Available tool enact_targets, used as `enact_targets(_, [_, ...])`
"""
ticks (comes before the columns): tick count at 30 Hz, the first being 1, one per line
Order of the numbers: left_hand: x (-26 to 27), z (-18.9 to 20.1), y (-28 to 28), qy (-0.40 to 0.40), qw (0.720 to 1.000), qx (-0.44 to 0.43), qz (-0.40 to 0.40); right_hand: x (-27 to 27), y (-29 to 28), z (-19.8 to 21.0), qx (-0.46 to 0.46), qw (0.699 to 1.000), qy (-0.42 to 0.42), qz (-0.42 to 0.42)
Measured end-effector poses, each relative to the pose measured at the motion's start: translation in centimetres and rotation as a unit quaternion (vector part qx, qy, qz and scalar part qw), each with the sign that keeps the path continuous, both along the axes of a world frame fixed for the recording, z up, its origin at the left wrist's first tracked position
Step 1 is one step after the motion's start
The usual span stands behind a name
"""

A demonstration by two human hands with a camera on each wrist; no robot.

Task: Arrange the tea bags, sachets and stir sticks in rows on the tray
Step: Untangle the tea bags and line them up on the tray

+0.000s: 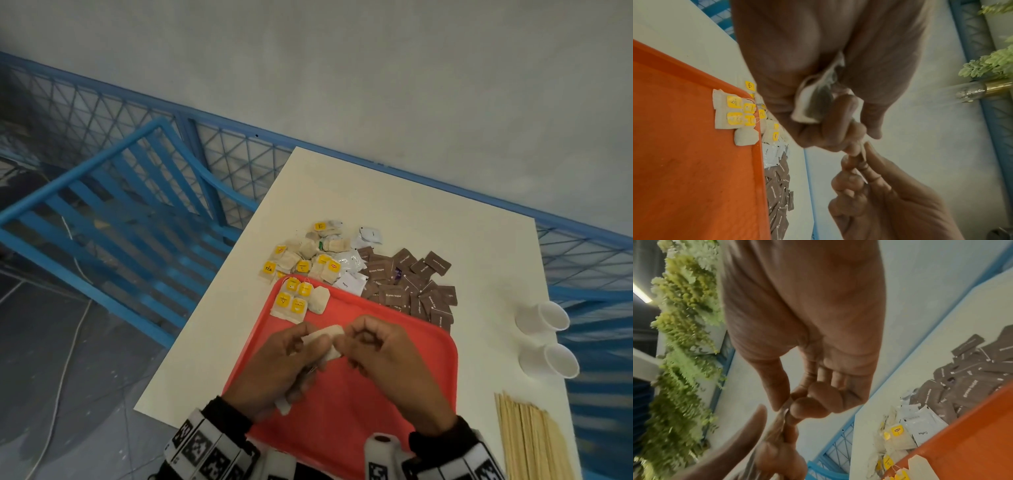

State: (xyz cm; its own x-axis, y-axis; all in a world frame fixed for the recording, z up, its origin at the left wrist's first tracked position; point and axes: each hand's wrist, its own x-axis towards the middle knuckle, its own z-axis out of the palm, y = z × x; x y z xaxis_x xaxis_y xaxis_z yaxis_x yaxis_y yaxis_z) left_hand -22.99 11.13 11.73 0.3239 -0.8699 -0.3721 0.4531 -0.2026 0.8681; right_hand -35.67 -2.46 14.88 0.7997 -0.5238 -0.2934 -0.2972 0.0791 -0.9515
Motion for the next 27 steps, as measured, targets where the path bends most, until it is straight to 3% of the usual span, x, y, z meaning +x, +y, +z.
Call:
enact_targets(6, [-0.5, 0.9, -0.4, -0.008, 1.0, 0.011, 0.015, -0.8, -0.8, 0.7, 0.046, 0.998, -0.025, -0.03])
enact_targets(10, [-0.3, 0.5, -0.7, -0.027, 0.999, 0.027, 0.031, -0.7, -0.7, 1.1, -0.008, 0.996, -0.027, -0.082])
enact_targets(14, [-0.1, 0.8, -0.9, -0.215, 0.963, 0.057, 0.154, -0.4, -1.1, 1.0, -0.027, 0.99, -0.03, -0.138])
enact_targets(20, [-1.5, 2.3, -1.4, -0.435, 0.898, -0.011, 0.069, 0.7, 0.0, 0.9, 0.012, 0.99, -0.034, -0.137])
enact_targets(25, [-0.3, 2.8, -0.9, -0.43, 0.892, -0.013, 0.141, 1.3, 0.8, 1.8, 0.047, 0.993, -0.045, -0.102])
enact_targets(27, [0.4, 3.3, -0.6, -0.374, 0.915, -0.018, 0.147, 1.1, 0.4, 1.7, 0.008, 0.992, -0.067, -0.106])
